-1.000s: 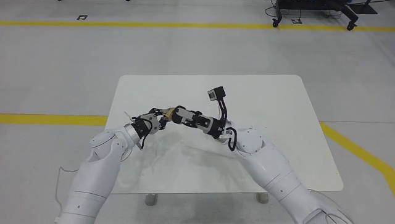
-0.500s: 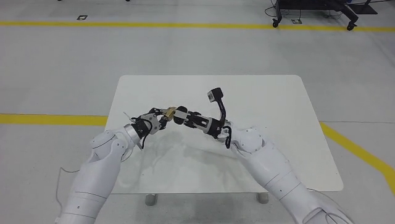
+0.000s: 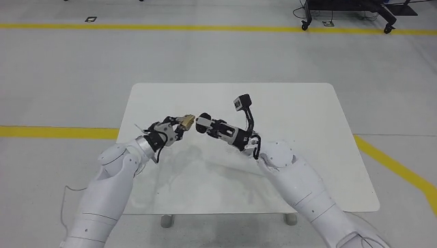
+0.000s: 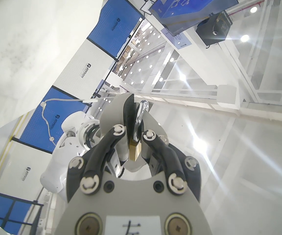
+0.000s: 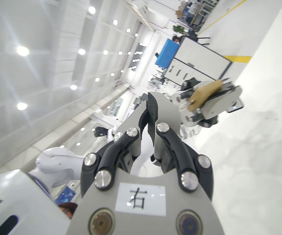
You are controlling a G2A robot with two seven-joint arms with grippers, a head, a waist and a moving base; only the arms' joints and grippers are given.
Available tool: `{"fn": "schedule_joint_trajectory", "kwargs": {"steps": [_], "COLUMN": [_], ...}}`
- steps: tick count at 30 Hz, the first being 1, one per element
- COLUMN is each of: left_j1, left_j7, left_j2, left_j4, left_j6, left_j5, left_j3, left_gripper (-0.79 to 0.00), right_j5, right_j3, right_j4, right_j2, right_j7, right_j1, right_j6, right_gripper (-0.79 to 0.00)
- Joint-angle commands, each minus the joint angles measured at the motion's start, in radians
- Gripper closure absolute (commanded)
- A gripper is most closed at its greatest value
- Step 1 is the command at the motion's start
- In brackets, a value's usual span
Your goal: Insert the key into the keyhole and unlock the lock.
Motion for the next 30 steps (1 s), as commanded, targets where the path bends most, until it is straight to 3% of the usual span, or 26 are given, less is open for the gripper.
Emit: {"fn": "schedule_joint_trajectory", "kwargs": {"steps": [1, 3, 5, 8, 11, 17, 22, 26, 28, 30], "left_j1": [0.005, 0.009, 0.01, 0.013, 0.01, 0.0, -0.006, -0.009, -0.009, -0.01], "left_j7": [-0.01, -0.021, -0.04, -0.081, -0.119, -0.186, -0.232, -0.253, -0.254, -0.256], "left_j2": [-0.001, -0.004, -0.004, -0.005, -0.004, -0.001, 0.001, 0.003, 0.004, 0.004], "left_j4": [-0.008, -0.012, -0.019, -0.025, -0.022, -0.019, -0.021, -0.017, -0.017, -0.017], "left_j6": [-0.07, -0.118, -0.162, -0.207, -0.202, -0.22, -0.248, -0.257, -0.26, -0.262], "left_j5": [0.005, -0.015, 0.001, 0.014, 0.032, 0.07, 0.108, 0.138, 0.142, 0.144], "left_j3": [-0.004, -0.007, -0.007, -0.003, 0.009, 0.019, 0.027, 0.034, 0.035, 0.036], "left_gripper": [0.0, 0.0, 0.0, 0.0, 0.0, 0.0, 0.0, 0.0, 0.0, 0.0], "right_j5": [0.111, 0.215, 0.308, 0.382, 0.413, 0.441, 0.461, 0.478, 0.484, 0.487], "right_j3": [0.008, 0.005, -0.001, -0.011, -0.03, -0.052, -0.058, -0.057, -0.056, -0.056], "right_j4": [0.004, 0.012, 0.026, 0.053, 0.085, 0.146, 0.176, 0.189, 0.193, 0.197], "right_j2": [0.002, 0.0, -0.002, -0.008, -0.016, -0.032, -0.041, -0.047, -0.049, -0.051], "right_j7": [0.076, 0.146, 0.222, 0.285, 0.309, 0.311, 0.318, 0.328, 0.334, 0.339], "right_j1": [-0.008, -0.018, -0.02, -0.014, -0.002, 0.028, 0.042, 0.048, 0.05, 0.051], "right_j6": [0.029, 0.077, 0.132, 0.166, 0.186, 0.195, 0.198, 0.2, 0.203, 0.207], "right_gripper": [-0.151, -0.163, -0.246, -0.28, -0.246, -0.308, -0.311, -0.271, -0.172, 0.0]}}
